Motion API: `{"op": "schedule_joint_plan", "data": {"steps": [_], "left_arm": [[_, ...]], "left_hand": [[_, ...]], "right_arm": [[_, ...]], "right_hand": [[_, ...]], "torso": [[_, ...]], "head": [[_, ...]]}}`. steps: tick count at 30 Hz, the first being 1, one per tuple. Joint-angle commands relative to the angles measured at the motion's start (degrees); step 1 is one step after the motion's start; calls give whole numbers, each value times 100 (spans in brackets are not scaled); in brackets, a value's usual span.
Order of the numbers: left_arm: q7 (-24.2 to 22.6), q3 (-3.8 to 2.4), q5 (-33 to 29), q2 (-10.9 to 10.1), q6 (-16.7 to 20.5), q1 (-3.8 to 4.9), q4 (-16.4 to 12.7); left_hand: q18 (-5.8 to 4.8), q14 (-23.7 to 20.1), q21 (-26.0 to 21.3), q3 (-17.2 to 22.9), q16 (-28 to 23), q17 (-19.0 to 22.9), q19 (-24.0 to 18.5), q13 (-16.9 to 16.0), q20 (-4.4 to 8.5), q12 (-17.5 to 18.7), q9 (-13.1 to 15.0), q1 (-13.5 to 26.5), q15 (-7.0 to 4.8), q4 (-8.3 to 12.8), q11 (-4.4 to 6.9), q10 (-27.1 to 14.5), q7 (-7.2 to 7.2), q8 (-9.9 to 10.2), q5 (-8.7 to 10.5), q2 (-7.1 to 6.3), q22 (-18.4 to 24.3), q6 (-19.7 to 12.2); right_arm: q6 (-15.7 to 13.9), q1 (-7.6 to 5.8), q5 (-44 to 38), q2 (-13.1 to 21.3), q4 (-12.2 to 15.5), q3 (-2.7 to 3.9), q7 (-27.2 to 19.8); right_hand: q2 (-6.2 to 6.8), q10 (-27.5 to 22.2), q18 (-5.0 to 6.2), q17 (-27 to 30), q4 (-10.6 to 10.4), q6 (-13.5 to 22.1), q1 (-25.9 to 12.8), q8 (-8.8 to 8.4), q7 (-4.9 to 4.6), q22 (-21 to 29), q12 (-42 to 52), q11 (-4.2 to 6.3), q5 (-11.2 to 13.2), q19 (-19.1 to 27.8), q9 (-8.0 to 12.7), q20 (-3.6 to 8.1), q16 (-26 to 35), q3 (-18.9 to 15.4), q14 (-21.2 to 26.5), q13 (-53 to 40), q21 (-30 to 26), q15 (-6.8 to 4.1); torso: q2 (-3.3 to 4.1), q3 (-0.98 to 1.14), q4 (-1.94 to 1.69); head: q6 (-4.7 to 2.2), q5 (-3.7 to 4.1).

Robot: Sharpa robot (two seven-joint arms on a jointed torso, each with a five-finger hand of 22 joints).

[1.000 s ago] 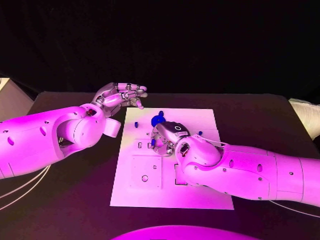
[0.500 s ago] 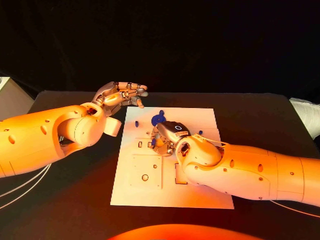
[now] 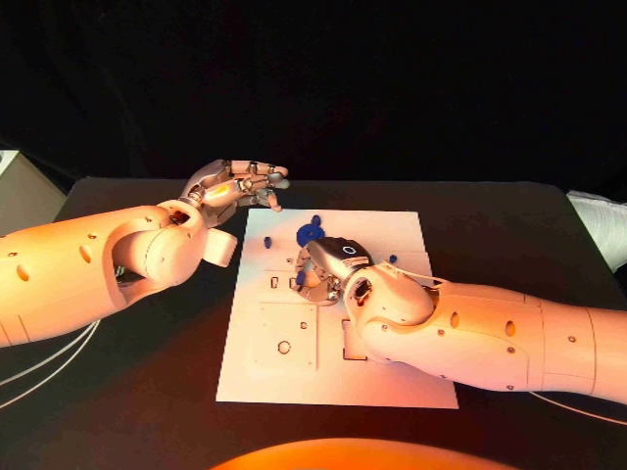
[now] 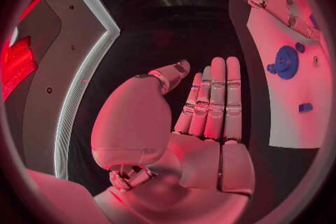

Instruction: Assemble the parts on the task board

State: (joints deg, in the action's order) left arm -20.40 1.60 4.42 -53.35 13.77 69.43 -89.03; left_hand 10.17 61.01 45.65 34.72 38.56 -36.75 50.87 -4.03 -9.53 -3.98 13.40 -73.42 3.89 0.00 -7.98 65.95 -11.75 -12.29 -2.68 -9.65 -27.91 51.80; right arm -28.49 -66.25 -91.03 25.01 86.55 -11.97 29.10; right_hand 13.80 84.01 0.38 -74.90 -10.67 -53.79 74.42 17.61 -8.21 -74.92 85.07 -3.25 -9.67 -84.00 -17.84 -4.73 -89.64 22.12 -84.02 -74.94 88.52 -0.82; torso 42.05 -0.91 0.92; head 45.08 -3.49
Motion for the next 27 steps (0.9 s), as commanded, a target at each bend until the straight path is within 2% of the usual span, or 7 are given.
{"op": "schedule_joint_plan", "data": {"steps": [1,9,13,15,17,20,27], "left_arm": [[-23,-4,15,14,-110,4,-2],[-23,-3,15,18,-112,4,4],[-22,-3,17,19,-111,3,6],[-21,-3,22,18,-109,3,7],[-21,-3,26,18,-109,3,9],[-20,-3,29,20,-109,3,13],[-20,-3,31,18,-102,3,27]], "left_hand": [[20,-19,21,20,19,-6,-40,-9,13,16,6,21,1,-3,5,-44,-2,19,-16,10,-8,-28],[20,-19,21,20,19,-6,-40,-9,13,16,6,21,1,-3,5,-44,-2,19,-16,10,-8,-28],[20,-19,21,20,19,-6,-40,-9,13,16,6,21,1,-3,5,-44,-2,19,-16,10,-8,-28],[20,-19,21,20,19,-6,-40,-9,13,16,6,21,1,-3,5,-44,-2,19,-16,10,-8,-28],[20,-19,21,20,19,-6,-40,-9,13,16,6,21,1,-3,5,-44,-2,19,-16,10,-8,-28],[21,-25,33,24,21,-4,-52,-9,12,17,7,17,0,5,7,-50,2,21,-16,10,-16,-32],[21,-25,33,24,21,-4,-52,-9,12,17,7,17,0,5,7,-50,2,21,-16,10,-16,-32]], "right_arm": [[76,11,-61,6,6,-8,-51],[59,11,-59,16,13,-8,-58],[-97,11,-53,33,36,-8,-92],[-202,11,-41,45,54,-9,-119],[-315,11,-28,65,80,-8,-147],[-429,11,-16,103,130,-8,-171],[-588,-24,-9,279,356,-3,-187]], "right_hand": [[60,50,13,-1510,-3,48,5,-22,7,-1361,-25,-28,-22,-502,12,-60,-36,-49,-598,-929,-41,24],[66,32,16,-1510,-14,60,6,-23,5,-1353,-43,-31,-17,-496,16,-64,-36,-91,-598,-911,-52,27],[80,-9,28,-1510,-85,99,0,-17,0,-1320,-81,-38,32,-474,30,-74,-36,-292,-598,-874,-98,33],[70,-212,49,-1510,-260,280,-16,-68,-37,-1259,-267,-71,238,-432,75,-91,-36,-670,-598,-679,-183,64],[-37,-393,76,-1492,-616,511,190,-150,-125,-1184,-415,-158,515,-381,142,-158,-27,-1558,-593,-513,-294,139],[-95,-540,100,-1445,-633,700,180,-229,-192,-1117,-527,-210,322,-338,221,-200,-5,-2431,-580,-370,-396,177],[-92,-576,110,-1431,-637,797,222,-280,-228,-1087,-549,-243,260,-318,269,-223,3,-2505,-576,-333,-443,204]], "torso": [[0,1,0],[0,4,0],[2,3,1],[2,4,2],[-2,4,2],[-7,1,-3],[-13,2,11]], "head": [[8,2],[17,5],[17,5],[18,2],[13,2],[14,-1],[-3,3]]}}
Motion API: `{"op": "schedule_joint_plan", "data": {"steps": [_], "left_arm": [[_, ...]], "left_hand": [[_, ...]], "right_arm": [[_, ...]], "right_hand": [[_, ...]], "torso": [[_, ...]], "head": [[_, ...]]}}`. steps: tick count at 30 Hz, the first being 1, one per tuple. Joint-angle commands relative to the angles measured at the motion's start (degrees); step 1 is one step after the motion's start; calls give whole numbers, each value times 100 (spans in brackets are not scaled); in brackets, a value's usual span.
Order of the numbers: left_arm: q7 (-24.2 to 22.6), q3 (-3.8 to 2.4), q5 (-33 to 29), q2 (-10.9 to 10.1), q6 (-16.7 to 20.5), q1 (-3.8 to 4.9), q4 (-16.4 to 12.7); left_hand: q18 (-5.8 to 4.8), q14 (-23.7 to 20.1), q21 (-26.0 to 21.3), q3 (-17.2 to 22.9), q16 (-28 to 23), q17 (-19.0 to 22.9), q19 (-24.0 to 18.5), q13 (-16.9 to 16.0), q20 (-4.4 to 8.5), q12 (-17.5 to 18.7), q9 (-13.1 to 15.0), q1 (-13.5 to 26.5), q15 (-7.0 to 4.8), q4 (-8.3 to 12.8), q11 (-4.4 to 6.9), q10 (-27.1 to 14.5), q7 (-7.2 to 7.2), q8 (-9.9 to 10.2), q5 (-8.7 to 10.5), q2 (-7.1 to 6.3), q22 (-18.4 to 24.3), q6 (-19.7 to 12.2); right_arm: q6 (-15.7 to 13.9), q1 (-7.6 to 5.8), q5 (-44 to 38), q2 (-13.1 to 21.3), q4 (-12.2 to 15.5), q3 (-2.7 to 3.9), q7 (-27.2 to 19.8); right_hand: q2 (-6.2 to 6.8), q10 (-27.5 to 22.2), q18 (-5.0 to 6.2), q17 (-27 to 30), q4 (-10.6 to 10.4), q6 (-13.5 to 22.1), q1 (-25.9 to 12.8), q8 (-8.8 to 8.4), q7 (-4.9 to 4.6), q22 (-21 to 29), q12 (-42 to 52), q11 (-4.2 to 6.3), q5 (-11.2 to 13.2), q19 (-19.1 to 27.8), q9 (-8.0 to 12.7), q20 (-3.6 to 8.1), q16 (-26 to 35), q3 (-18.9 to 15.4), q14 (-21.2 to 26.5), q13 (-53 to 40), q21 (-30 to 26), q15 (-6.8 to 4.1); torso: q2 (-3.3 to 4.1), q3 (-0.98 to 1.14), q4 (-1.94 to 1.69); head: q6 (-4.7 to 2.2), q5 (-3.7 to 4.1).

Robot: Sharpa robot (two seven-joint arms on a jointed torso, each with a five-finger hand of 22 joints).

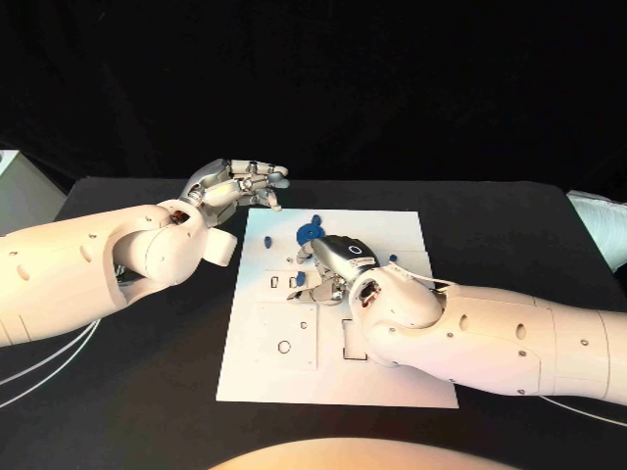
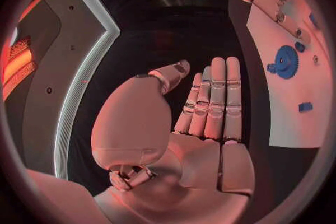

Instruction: Assemble the parts on the task board

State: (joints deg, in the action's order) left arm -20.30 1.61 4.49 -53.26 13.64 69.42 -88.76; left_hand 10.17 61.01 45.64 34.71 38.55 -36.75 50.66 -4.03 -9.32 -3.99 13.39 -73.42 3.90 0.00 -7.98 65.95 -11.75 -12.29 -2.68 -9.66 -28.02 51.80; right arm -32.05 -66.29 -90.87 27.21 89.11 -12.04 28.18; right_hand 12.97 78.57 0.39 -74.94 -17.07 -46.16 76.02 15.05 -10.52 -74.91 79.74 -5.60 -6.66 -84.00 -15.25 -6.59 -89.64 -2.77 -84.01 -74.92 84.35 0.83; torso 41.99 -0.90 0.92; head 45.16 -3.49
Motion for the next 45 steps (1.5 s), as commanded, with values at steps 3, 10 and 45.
{"op": "schedule_joint_plan", "data": {"steps": [3,10,45], "left_arm": [[-27,-3,25,11,-86,3,9],[210,-1,357,35,-142,2,69],[4882,8,5531,843,-2600,246,394]], "left_hand": [[21,-26,33,24,21,-4,-30,-9,-9,17,9,17,0,5,7,-50,2,21,-16,10,-5,-32],[21,8,72,-2,67,-15,-49,-18,-18,-2,2,56,9,0,-11,-44,-37,51,-16,-16,-28,-81],[-352,2381,2857,-453,4381,-4093,1889,-3455,401,-5064,1310,1286,-455,-1394,501,-564,449,-2316,-16,-123,-2959,-514]], "right_arm": [[-294,-51,-29,142,215,10,-105],[-625,-222,294,519,587,49,-576],[15,-1317,4821,2331,279,164,-2705]], "right_hand": [[-32,-29,109,-1420,3,29,74,-22,1,-1091,-11,-11,-82,-321,15,-42,7,0,-574,-336,-23,44],[-178,20,100,-1393,14,-126,142,69,42,-1121,36,22,-323,-344,20,-34,21,128,-566,-362,13,22],[-409,-132,212,-1300,58,-105,907,255,68,-802,-61,62,-1409,-132,100,24,77,733,-537,-212,-496,-26]], "torso": [[-8,2,14],[-42,15,11],[-285,168,31]], "head": [[-29,6],[-101,19],[61,-115]]}}
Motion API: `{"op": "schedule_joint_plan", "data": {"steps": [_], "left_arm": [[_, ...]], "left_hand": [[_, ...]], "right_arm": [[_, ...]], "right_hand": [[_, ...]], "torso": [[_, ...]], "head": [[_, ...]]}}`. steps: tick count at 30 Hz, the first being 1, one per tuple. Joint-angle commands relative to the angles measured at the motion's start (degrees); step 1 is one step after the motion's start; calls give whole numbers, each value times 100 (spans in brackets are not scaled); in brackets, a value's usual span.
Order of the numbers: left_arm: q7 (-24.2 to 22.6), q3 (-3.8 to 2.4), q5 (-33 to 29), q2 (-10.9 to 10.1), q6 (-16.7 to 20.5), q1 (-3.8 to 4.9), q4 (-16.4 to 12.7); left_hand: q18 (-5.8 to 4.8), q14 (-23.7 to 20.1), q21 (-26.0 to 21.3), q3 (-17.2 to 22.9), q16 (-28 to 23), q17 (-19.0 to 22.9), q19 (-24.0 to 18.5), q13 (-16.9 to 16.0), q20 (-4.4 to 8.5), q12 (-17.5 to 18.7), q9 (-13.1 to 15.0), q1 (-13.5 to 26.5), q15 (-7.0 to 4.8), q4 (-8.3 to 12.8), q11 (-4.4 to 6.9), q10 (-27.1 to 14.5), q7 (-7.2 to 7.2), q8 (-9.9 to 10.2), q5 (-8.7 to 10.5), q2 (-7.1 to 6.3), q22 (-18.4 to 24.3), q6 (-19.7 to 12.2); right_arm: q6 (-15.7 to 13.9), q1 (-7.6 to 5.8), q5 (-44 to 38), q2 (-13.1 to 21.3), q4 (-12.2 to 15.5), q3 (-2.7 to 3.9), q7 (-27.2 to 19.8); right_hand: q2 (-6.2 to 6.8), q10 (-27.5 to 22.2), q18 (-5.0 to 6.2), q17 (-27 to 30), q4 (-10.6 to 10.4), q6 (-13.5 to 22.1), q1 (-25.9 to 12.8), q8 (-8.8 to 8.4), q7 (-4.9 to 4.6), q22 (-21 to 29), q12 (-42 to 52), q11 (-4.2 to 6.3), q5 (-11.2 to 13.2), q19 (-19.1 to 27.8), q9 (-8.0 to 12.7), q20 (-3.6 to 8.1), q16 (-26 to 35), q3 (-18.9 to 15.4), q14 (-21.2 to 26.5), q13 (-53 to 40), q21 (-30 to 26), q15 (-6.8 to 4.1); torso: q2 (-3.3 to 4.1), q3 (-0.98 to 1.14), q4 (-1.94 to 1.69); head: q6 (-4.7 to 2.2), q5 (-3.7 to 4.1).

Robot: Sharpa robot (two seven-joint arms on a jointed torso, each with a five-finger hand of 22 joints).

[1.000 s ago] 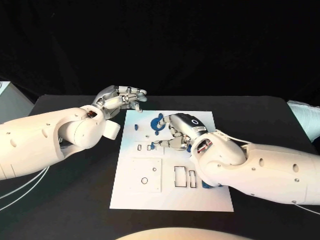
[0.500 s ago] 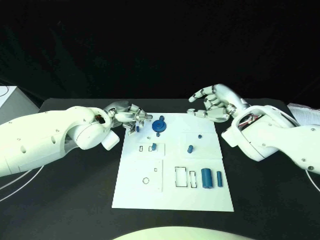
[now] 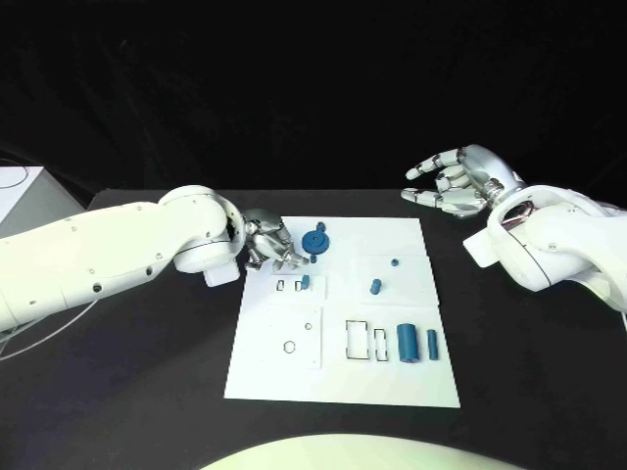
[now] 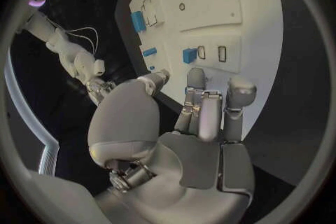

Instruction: Assemble the parts on the task board

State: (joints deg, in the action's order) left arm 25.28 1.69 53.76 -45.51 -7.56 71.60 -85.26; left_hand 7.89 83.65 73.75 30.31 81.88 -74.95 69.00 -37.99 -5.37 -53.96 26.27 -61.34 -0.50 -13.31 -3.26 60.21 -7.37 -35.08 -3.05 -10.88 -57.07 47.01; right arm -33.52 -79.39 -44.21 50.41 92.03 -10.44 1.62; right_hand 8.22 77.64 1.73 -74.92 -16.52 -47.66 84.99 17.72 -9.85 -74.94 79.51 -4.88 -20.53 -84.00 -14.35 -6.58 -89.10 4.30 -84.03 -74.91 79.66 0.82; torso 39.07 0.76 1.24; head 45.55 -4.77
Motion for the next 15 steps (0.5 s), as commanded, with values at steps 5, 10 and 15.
{"op": "schedule_joint_plan", "data": {"steps": [5,10,15], "left_arm": [[363,13,773,203,-606,53,138],[380,59,844,339,-639,62,219],[385,92,849,406,-645,64,244]], "left_hand": [[-129,133,71,-64,71,-306,70,-99,11,-108,61,127,-22,-138,39,23,23,-72,21,0,-87,-27],[-133,139,83,-85,79,-320,79,-112,12,-120,75,144,-24,-165,41,24,26,-83,21,-1,-107,-29],[-135,139,87,-88,79,-320,84,-101,12,-113,78,146,-24,-169,41,16,26,-85,21,0,-115,-30]], "right_arm": [[165,-16,138,24,-25,5,-14],[170,-21,124,32,-29,6,8],[186,-22,118,27,-43,7,33]], "right_hand": [[67,-47,80,-1298,1,63,5,-17,-4,-793,-44,-13,-47,-128,16,21,25,36,-534,-206,-38,-21],[67,-47,80,-1298,1,63,5,-17,-4,-793,-44,-13,-47,-128,16,21,25,36,-534,-206,-38,-21],[67,-48,78,-1295,-1,71,-1,-20,-7,-796,-44,-15,-58,-130,19,20,26,39,-534,-204,-34,-20]], "torso": [[12,-2,5],[11,-9,-1],[7,-11,1]], "head": [[44,12],[97,24],[127,34]]}}
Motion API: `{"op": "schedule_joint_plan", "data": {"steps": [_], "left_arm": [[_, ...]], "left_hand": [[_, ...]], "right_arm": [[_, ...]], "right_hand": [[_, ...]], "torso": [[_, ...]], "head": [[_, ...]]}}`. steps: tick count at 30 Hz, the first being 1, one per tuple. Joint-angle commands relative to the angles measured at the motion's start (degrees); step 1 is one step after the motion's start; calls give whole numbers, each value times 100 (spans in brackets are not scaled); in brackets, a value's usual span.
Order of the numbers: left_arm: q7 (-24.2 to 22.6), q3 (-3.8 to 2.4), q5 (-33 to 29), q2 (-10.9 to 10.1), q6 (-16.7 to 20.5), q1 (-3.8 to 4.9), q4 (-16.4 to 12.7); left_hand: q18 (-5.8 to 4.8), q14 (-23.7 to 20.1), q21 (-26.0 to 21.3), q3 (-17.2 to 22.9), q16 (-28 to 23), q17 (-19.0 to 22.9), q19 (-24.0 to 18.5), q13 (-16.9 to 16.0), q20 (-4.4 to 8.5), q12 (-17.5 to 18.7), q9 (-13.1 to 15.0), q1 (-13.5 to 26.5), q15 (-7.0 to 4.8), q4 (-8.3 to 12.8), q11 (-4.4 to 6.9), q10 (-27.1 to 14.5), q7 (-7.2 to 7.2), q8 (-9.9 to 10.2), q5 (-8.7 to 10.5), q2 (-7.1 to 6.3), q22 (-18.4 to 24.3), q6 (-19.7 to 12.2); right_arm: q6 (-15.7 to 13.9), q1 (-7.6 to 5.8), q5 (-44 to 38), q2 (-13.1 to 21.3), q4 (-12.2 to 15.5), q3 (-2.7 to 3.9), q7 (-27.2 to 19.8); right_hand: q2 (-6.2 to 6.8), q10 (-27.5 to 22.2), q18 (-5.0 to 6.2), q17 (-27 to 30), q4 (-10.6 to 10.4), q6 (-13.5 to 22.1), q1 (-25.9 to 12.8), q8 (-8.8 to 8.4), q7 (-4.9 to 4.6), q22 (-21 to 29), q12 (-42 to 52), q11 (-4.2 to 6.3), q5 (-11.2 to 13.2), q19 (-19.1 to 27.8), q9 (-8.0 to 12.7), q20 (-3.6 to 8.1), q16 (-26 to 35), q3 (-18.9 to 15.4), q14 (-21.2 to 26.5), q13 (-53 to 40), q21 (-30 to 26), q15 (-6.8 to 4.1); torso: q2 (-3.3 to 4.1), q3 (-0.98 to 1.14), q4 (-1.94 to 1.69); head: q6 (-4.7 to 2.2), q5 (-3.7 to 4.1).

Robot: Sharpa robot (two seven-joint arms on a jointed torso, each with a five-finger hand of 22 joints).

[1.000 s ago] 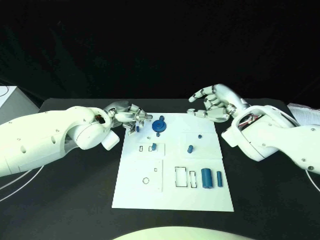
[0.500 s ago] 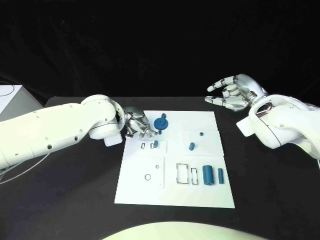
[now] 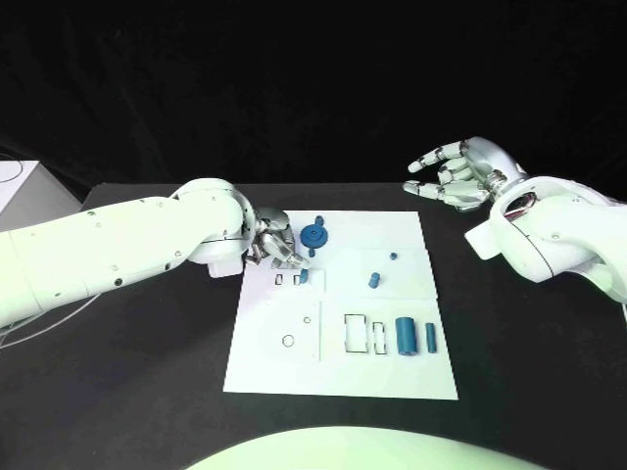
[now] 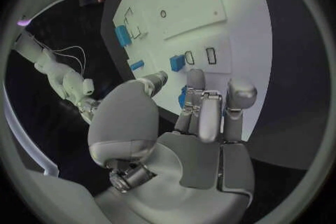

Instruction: Assemble the parts on the task board

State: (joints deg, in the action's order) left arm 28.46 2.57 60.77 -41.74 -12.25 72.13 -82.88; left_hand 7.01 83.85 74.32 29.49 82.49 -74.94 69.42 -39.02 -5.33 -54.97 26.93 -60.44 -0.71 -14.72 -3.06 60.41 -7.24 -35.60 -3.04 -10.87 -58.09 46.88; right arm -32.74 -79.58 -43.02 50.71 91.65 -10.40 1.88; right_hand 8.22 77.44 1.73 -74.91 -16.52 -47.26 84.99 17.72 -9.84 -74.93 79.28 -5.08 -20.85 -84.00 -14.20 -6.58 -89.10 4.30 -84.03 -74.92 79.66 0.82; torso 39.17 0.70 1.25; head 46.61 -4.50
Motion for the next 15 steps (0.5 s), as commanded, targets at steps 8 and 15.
{"op": "schedule_joint_plan", "data": {"steps": [8,15], "left_arm": [[76,37,141,104,-268,11,32],[82,56,140,160,-316,11,44]], "left_hand": [[-51,127,40,-7,32,-343,54,-8,8,-18,15,53,-4,-30,22,-1,14,-35,20,0,-34,-18],[-55,143,51,-8,56,-382,66,-20,8,-28,19,49,-5,-30,23,4,16,-39,20,1,-53,-17]], "right_arm": [[118,-4,-7,-16,-42,3,31],[120,-4,-22,-41,-63,3,51]], "right_hand": [[68,-45,87,-1277,-4,36,-10,-22,-10,-775,-36,3,-32,-115,7,19,36,42,-528,-186,-68,-18],[70,-118,107,-1206,-6,51,-27,-26,-14,-717,-97,-2,-36,-76,13,16,76,48,-506,-115,-158,-14]], "torso": [[-3,-5,-14],[-2,-3,-4]], "head": [[45,18],[67,16]]}}
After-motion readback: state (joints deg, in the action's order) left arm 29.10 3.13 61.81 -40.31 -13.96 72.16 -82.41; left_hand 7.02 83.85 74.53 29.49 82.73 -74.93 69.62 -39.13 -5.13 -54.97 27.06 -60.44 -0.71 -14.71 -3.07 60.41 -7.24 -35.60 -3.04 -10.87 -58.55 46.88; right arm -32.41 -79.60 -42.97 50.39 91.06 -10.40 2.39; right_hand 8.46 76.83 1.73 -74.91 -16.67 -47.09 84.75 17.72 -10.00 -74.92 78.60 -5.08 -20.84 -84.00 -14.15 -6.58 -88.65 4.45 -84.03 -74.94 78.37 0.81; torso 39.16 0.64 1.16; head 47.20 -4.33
